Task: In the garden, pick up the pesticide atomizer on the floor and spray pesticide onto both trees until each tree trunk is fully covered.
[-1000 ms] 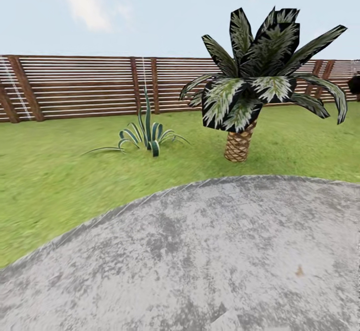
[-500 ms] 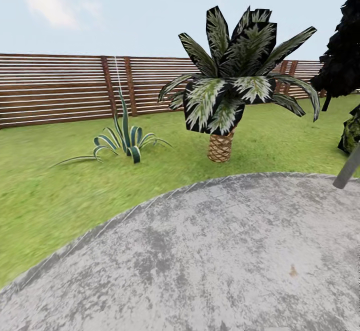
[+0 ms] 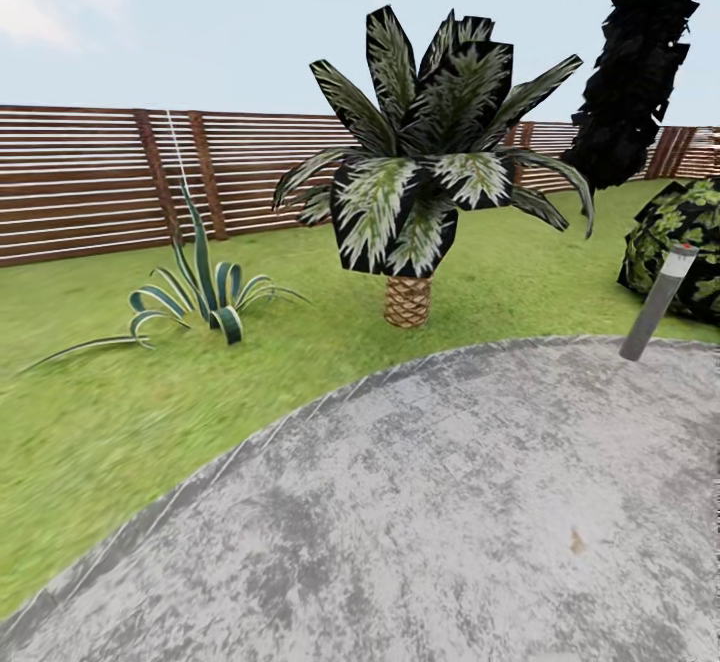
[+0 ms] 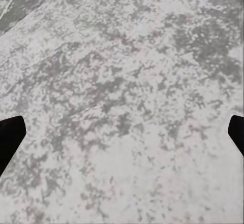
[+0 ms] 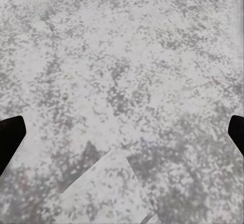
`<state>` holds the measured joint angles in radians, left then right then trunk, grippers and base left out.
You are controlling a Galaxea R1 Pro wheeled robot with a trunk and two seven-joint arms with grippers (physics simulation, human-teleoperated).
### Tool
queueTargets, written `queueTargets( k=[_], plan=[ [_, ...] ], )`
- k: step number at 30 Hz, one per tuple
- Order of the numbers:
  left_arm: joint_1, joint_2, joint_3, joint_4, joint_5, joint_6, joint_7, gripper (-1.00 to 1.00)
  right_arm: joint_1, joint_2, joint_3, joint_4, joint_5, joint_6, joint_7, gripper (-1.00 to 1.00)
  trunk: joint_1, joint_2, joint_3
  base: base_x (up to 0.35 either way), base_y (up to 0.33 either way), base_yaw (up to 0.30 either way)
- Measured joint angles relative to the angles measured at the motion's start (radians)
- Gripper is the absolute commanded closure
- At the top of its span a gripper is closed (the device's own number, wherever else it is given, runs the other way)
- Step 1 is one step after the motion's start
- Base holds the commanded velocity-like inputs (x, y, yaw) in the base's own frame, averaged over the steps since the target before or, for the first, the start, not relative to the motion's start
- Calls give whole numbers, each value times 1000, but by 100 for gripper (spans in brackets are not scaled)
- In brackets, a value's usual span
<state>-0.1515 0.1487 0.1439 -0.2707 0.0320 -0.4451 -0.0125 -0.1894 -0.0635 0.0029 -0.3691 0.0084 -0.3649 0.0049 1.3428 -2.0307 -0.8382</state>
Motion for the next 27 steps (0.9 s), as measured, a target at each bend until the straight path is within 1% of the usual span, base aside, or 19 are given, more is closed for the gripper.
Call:
queueTargets(
  k=[11, 22, 27],
  plan=[
    [0, 0, 0, 0, 0, -1, 0, -100, 0, 0, 0, 0, 0, 0, 0, -100, 0, 0, 0, 302, 178, -287],
    [0, 0, 1, 0, 1, 0, 0, -100, 0, 0, 0, 1, 0, 0, 0, -100, 0, 0, 0, 333, 17, -287],
    [0, 0, 0, 0, 0, -1, 0, -100, 0, 0, 0, 0, 0, 0, 0, -100, 0, 0, 0, 234, 0, -287]
  ],
)
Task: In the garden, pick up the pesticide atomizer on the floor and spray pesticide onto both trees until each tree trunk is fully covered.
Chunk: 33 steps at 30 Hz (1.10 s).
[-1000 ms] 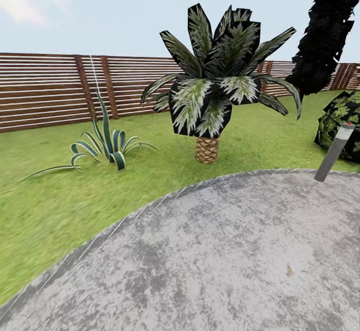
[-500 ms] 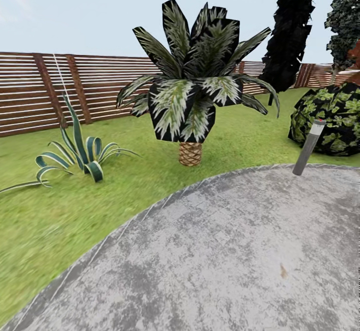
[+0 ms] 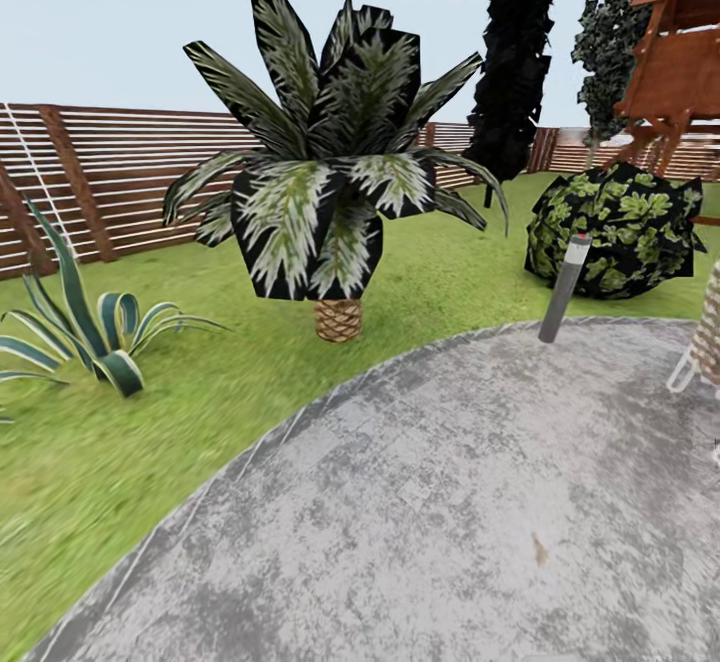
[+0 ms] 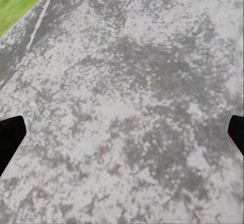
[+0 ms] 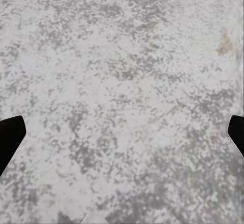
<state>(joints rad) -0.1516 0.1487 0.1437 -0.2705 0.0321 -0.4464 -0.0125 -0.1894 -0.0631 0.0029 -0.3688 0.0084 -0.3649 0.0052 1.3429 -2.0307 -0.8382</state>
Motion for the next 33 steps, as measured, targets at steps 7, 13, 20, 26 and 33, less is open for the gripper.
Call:
queueTargets(
  k=[7, 13, 20, 26, 33],
  plan=[
    [0, 0, 10, 0, 1, 0, 1, -100, 0, 0, 0, 0, 0, 0, 0, -100, 0, 0, 0, 51, 0, -287],
    [0, 1, 16, 0, 7, -1, 1, -100, 0, 0, 0, 0, 0, 0, 0, -100, 0, 0, 0, 1, 0, -287],
    [0, 1, 16, 0, 8, -2, 1, -100, 0, 0, 0, 0, 0, 0, 0, -100, 0, 0, 0, 0, 0, -287],
    [0, 0, 15, 0, 8, -1, 2, -100, 0, 0, 0, 0, 0, 0, 0, -100, 0, 0, 0, 76, 20, -287],
    [0, 0, 13, 0, 8, 0, 3, -100, 0, 0, 0, 0, 0, 0, 0, -100, 0, 0, 0, 278, 134, -287]
  ],
)
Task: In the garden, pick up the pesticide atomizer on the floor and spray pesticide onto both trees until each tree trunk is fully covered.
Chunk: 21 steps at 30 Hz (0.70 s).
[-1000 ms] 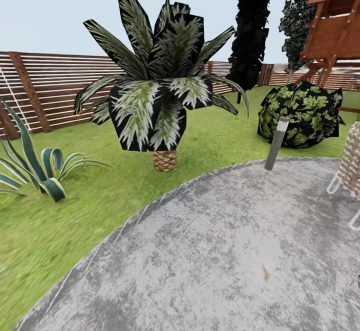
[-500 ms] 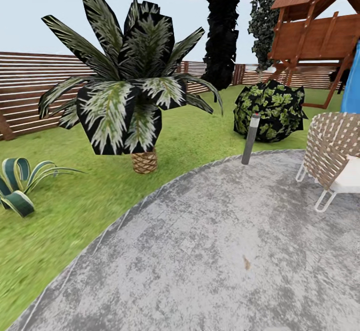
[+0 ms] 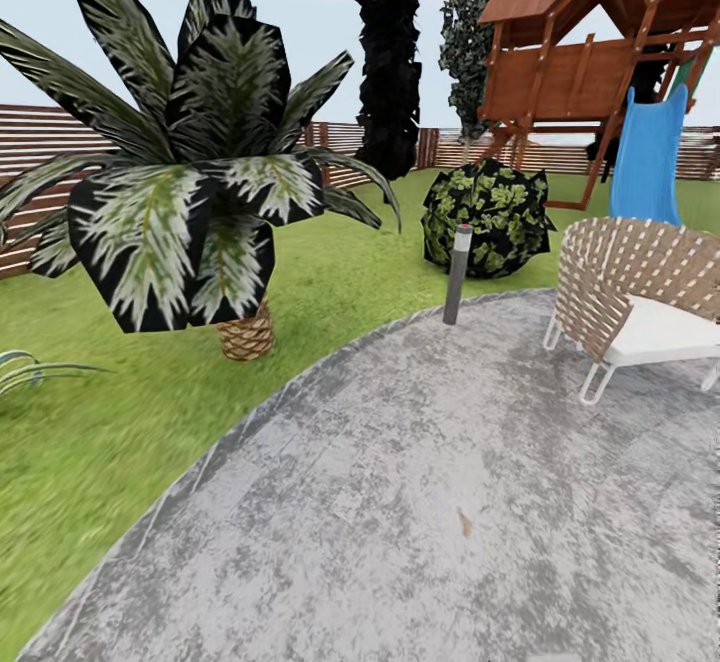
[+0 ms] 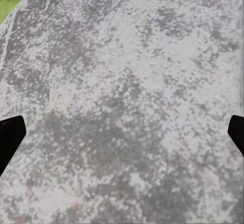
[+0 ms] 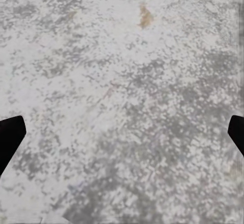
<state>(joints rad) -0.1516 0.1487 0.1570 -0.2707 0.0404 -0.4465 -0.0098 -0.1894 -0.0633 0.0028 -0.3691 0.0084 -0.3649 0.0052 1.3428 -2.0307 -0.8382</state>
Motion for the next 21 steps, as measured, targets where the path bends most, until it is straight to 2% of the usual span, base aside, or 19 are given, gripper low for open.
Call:
queueTargets(
  k=[21],
  plan=[
    [0, 0, 1, 0, 1, -1, 0, -100, 0, 0, 0, 0, 0, 0, 0, -100, 0, 0, 0, 301, 179, -287]
  ],
)
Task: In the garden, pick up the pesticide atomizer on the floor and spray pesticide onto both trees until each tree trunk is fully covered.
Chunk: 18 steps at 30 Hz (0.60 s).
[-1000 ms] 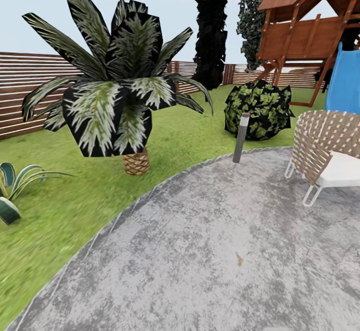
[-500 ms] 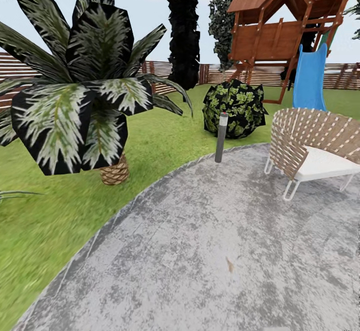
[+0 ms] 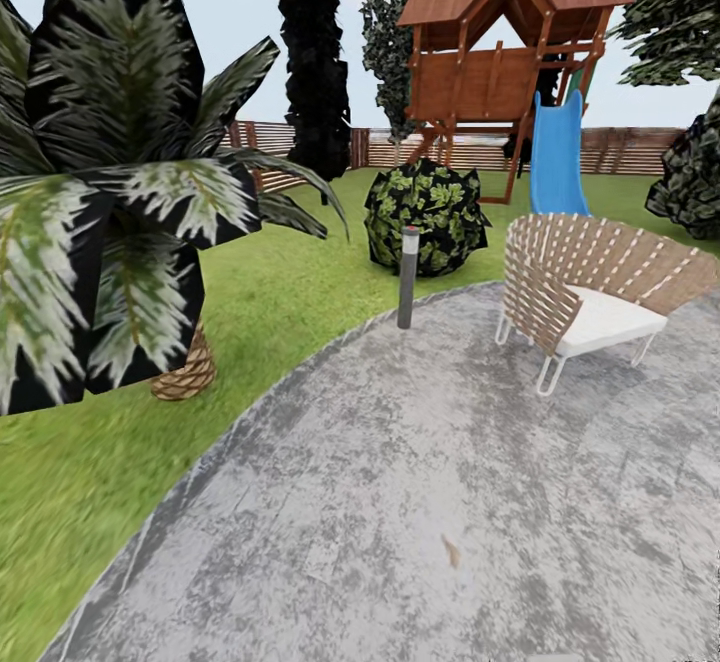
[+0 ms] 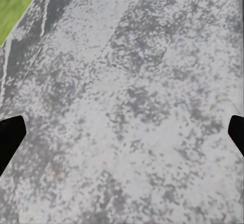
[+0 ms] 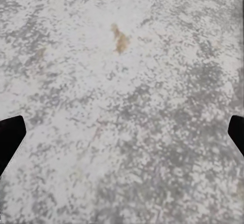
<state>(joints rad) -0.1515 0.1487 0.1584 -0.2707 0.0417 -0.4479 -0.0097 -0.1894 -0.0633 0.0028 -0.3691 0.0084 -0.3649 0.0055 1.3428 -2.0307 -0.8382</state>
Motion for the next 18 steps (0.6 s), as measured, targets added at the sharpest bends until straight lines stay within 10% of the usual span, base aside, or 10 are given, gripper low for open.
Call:
queueTargets(
  k=[18],
  plan=[
    [0, 0, 0, 0, -3, 0, 0, -100, 0, 0, 0, 1, 1, 0, 0, -100, 0, 0, 0, 294, 123, -287]
  ],
)
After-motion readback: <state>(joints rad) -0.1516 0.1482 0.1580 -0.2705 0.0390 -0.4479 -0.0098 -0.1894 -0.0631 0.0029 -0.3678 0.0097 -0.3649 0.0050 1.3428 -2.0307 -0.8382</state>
